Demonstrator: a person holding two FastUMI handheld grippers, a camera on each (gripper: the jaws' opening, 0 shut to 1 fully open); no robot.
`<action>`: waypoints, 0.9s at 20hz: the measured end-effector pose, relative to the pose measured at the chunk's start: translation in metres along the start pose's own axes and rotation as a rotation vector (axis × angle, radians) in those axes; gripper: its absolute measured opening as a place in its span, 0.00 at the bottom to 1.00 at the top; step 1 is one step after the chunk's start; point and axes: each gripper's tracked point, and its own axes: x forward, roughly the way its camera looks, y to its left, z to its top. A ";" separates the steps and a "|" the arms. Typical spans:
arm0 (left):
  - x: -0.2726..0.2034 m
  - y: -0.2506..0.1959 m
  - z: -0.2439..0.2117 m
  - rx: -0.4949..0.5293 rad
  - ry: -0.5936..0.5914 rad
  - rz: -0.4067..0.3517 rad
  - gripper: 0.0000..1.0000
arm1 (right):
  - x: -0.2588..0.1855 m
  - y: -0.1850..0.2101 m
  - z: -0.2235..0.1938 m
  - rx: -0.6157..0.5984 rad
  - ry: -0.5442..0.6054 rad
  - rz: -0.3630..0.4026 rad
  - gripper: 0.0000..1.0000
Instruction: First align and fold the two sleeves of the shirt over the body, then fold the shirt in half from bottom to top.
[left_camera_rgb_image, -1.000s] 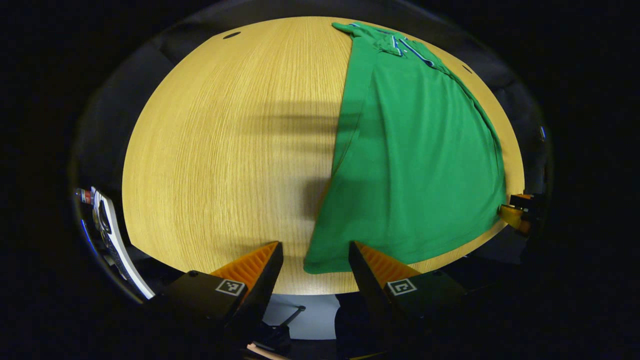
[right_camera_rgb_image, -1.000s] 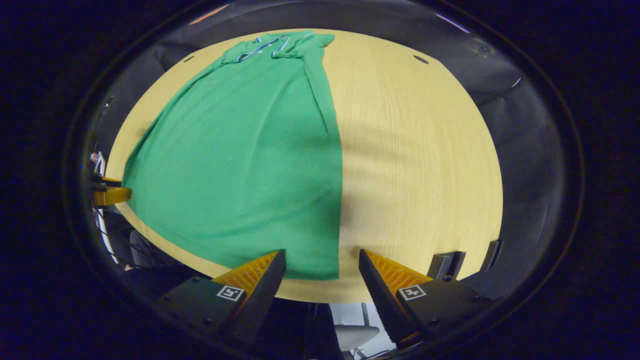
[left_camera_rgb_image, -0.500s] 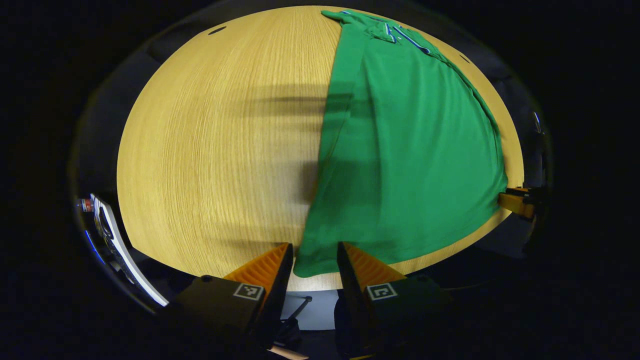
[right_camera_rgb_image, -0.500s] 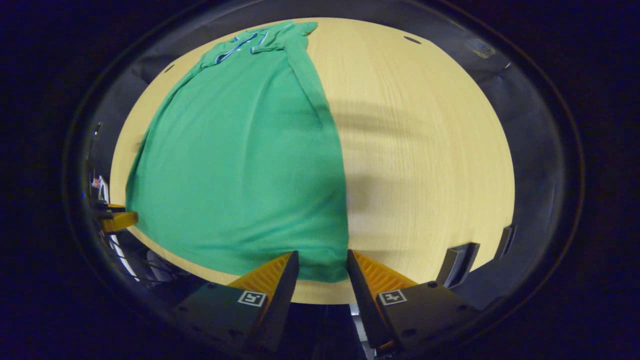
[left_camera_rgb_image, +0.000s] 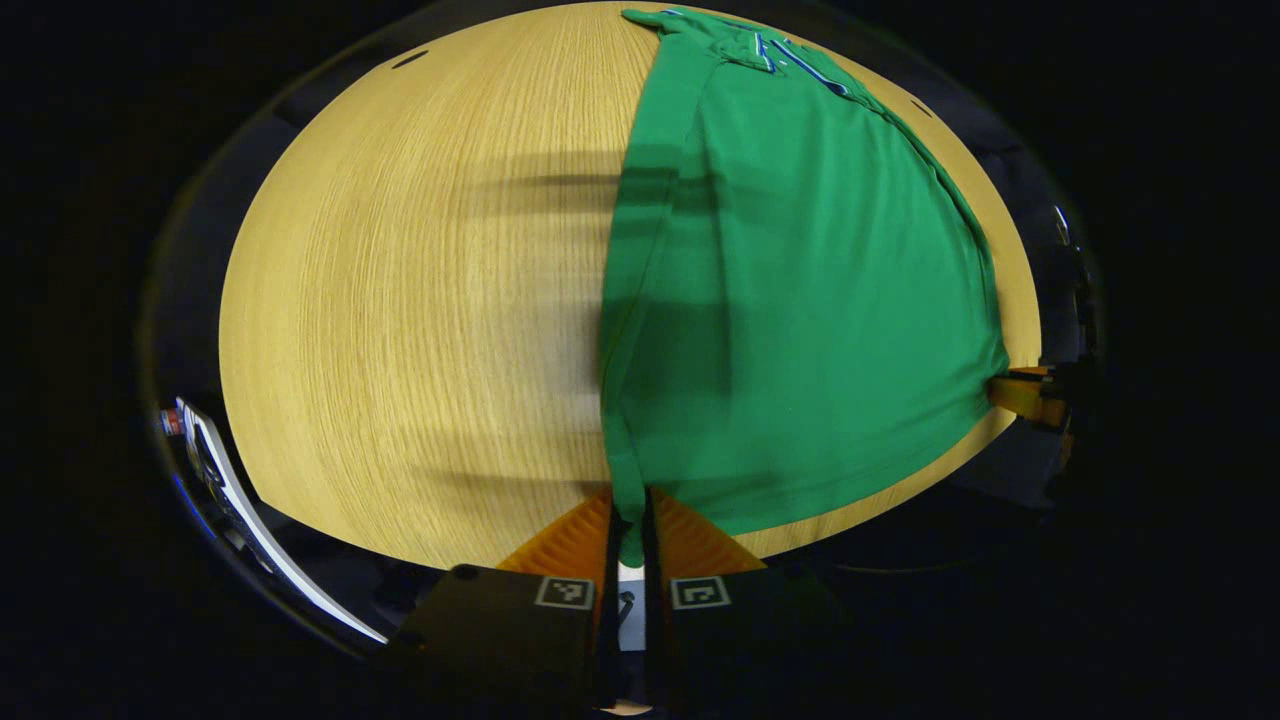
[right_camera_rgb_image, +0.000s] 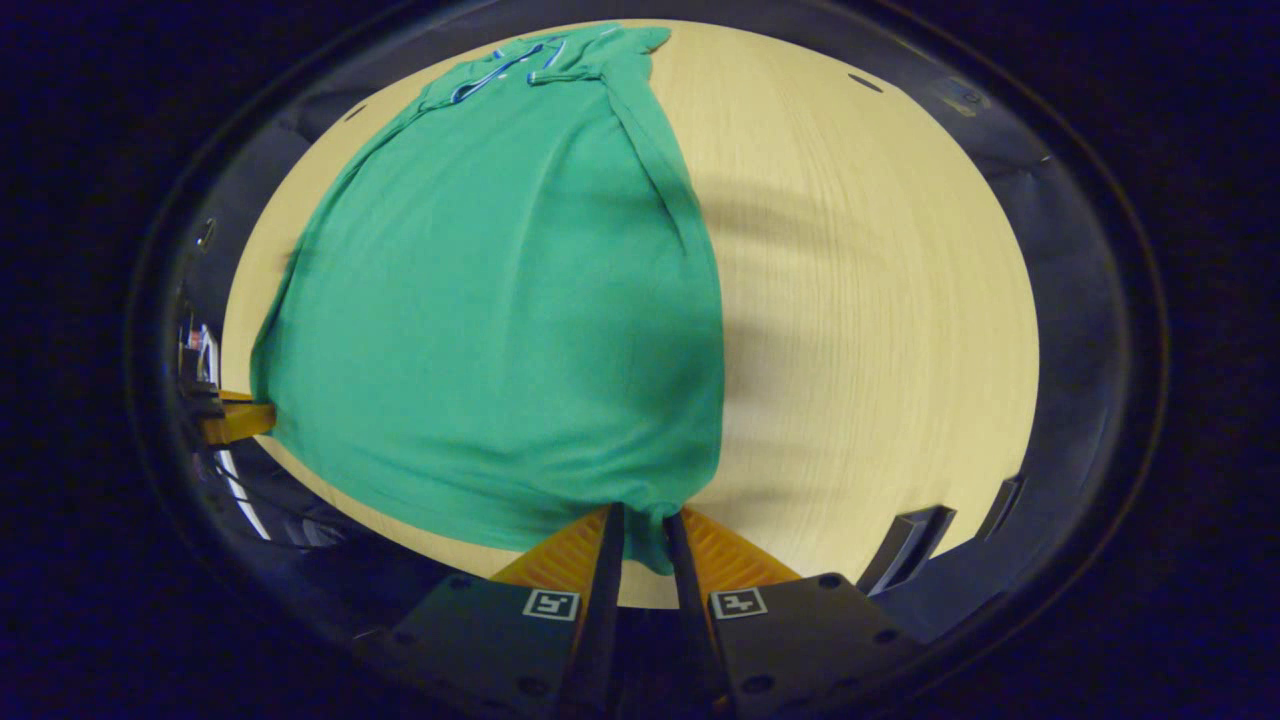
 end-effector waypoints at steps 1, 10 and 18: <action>0.000 -0.001 0.001 0.003 0.003 0.001 0.06 | -0.002 0.000 -0.004 0.021 0.009 0.008 0.05; -0.005 -0.013 0.001 0.074 -0.039 0.024 0.03 | -0.009 -0.002 -0.002 0.017 0.015 0.066 0.05; -0.063 -0.034 0.034 0.036 -0.196 -0.047 0.04 | -0.068 0.003 0.019 -0.038 -0.094 0.104 0.05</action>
